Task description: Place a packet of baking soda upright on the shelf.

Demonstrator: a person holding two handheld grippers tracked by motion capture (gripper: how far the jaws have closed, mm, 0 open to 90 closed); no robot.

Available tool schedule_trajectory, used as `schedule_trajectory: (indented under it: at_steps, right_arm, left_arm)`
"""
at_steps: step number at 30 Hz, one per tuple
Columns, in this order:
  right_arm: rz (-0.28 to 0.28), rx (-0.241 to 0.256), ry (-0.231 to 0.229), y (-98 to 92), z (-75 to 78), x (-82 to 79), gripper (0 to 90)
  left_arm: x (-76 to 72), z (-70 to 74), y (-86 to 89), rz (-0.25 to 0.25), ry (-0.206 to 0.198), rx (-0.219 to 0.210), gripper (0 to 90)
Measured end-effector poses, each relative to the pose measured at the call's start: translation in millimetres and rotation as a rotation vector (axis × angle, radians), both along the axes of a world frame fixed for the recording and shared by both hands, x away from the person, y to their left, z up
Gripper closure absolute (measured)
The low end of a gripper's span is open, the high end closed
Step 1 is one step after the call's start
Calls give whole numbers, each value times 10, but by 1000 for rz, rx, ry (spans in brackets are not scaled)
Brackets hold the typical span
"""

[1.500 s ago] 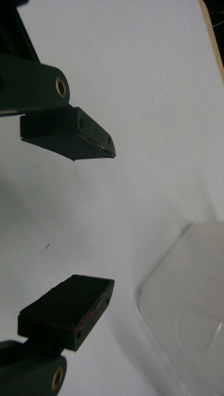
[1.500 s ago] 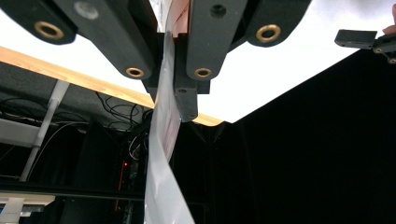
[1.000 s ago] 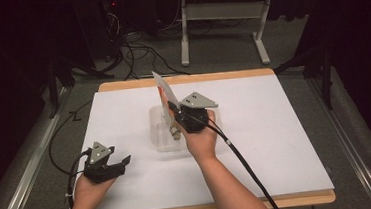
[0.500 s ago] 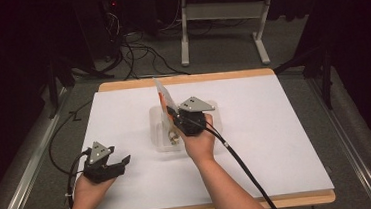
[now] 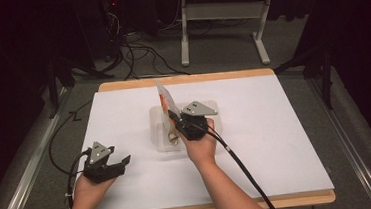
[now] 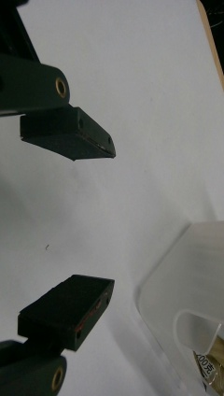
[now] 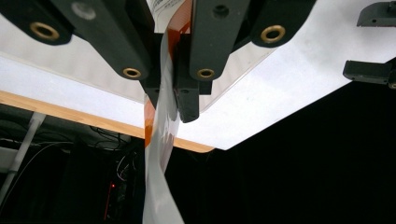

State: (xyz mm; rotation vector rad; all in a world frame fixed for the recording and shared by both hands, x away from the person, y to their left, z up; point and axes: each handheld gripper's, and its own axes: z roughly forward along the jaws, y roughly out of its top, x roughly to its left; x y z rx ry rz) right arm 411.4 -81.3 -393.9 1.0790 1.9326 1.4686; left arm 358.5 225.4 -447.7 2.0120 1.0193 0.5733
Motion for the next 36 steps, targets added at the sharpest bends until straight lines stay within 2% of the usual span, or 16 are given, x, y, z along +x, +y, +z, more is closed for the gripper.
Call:
schedule_trajectory:
  at_steps: [21,25,30,36]
  right_arm:
    - [7,-20,19,-38,-142,-135,886]
    - [21,-42,45,-14,-226,-157,887]
    - [29,-54,48,18,-324,-217,887]
    - [24,-52,52,28,-352,-242,885]
  left_arm:
    - [-4,6,6,0,-1,1,313]
    - [-7,10,7,-1,0,7,313]
    - [-7,7,4,-2,0,6,313]
    - [-6,6,3,-3,0,7,313]
